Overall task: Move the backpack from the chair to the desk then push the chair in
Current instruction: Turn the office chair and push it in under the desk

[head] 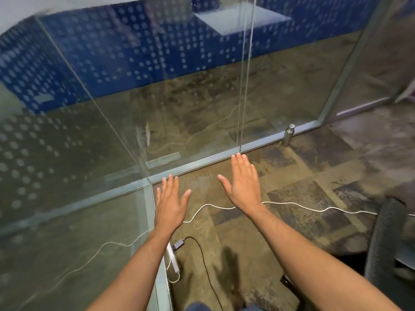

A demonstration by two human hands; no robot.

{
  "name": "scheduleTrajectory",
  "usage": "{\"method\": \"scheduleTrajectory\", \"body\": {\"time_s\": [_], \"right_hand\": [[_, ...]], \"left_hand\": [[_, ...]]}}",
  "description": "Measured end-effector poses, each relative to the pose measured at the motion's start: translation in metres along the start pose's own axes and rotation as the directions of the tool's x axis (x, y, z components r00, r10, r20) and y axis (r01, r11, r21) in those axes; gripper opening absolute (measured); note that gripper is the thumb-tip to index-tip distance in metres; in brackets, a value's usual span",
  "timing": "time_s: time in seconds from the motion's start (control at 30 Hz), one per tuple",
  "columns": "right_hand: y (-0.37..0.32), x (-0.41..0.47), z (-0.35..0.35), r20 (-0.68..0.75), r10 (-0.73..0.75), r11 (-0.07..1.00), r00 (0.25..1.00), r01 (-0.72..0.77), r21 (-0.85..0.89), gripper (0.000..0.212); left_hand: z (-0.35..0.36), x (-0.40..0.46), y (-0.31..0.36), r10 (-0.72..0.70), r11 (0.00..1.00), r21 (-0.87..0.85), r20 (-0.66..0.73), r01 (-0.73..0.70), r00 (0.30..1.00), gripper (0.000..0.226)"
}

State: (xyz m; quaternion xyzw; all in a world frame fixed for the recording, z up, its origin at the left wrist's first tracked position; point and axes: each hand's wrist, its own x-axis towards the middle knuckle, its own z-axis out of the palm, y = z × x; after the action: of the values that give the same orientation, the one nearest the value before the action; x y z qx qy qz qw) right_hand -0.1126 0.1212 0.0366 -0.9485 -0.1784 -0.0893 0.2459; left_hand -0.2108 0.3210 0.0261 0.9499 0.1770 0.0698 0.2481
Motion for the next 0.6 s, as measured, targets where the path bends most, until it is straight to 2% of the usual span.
{"method": "scheduleTrajectory", "body": {"time_s": [0.2, 0.33, 0.5, 0.6], "right_hand": [[0.037, 0.02, -0.016, -0.07, 0.158, 0.987, 0.985, -0.16, -0.019, 0.082], [0.06, 0.032, -0.032, -0.159, 0.263, 0.961, 0.952, -0.274, -0.049, 0.079], [0.079, 0.037, -0.056, -0.269, 0.397, 0.897, 0.877, -0.433, -0.086, 0.076], [0.088, 0.03, -0.071, -0.352, 0.475, 0.842, 0.806, -0.533, -0.085, 0.077]], "left_hand": [[0.029, 0.054, 0.029, 0.131, 0.991, -0.012, 0.108, -0.13, 0.986, 0.07], [0.05, 0.085, 0.056, 0.257, 0.966, -0.056, 0.186, -0.251, 0.948, 0.069], [0.068, 0.126, 0.098, 0.464, 0.885, -0.109, 0.271, -0.452, 0.843, 0.069], [0.077, 0.137, 0.129, 0.593, 0.803, -0.157, 0.306, -0.575, 0.745, 0.069]]}}
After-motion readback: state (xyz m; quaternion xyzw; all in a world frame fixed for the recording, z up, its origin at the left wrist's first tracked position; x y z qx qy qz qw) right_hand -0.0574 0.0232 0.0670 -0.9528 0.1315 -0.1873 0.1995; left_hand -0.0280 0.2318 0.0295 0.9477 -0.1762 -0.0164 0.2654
